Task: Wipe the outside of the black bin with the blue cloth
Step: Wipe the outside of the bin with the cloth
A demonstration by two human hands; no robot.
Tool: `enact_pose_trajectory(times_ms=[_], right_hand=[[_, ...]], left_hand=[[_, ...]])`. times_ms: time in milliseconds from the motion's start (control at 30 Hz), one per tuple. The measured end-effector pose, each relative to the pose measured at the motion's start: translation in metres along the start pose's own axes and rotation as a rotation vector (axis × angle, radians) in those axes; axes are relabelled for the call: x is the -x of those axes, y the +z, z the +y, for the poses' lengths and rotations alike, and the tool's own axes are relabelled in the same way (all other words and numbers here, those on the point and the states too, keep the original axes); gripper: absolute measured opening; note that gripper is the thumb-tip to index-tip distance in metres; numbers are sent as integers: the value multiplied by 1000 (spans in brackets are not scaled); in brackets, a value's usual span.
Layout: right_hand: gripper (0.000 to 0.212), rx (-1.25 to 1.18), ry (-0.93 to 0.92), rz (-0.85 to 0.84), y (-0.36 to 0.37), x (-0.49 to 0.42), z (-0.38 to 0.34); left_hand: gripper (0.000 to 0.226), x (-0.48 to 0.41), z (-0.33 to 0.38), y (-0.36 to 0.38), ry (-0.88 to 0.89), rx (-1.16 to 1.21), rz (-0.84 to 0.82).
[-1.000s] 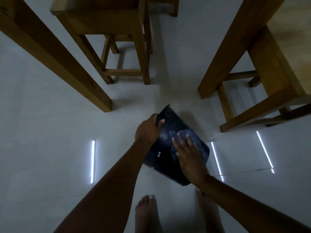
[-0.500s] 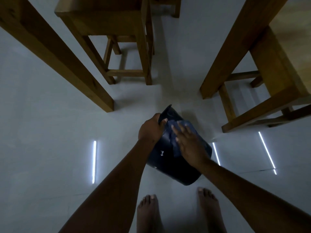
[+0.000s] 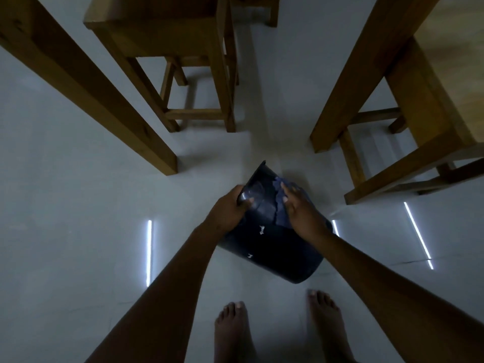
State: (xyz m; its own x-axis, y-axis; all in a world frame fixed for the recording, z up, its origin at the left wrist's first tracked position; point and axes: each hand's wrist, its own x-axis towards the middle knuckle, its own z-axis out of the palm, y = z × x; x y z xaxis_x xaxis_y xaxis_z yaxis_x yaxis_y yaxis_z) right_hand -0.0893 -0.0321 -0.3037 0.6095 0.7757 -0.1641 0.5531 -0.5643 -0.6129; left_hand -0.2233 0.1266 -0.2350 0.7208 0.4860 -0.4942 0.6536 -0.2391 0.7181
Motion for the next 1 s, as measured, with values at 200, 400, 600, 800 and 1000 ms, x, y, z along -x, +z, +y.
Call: enact_pose_trajectory(times_ms=[200,400,600,800,1000], right_hand=[[57,247,-202,-17,26,81,-35],[55,208,-79,13,5,34,-11],[69,370,-262,17,15,77,-16],[62,177,104,104,7,48,-12],[55,291,-172,-7,10,46,-31]], left_hand=[[33,-6,-4,3,31,-88,90],[40,-30,20,10,42,-65,117],[38,-43,22,14,19,-103,127],[35,-45,24,21,14,-119,151],[37,-41,17,18,4,-107,134]])
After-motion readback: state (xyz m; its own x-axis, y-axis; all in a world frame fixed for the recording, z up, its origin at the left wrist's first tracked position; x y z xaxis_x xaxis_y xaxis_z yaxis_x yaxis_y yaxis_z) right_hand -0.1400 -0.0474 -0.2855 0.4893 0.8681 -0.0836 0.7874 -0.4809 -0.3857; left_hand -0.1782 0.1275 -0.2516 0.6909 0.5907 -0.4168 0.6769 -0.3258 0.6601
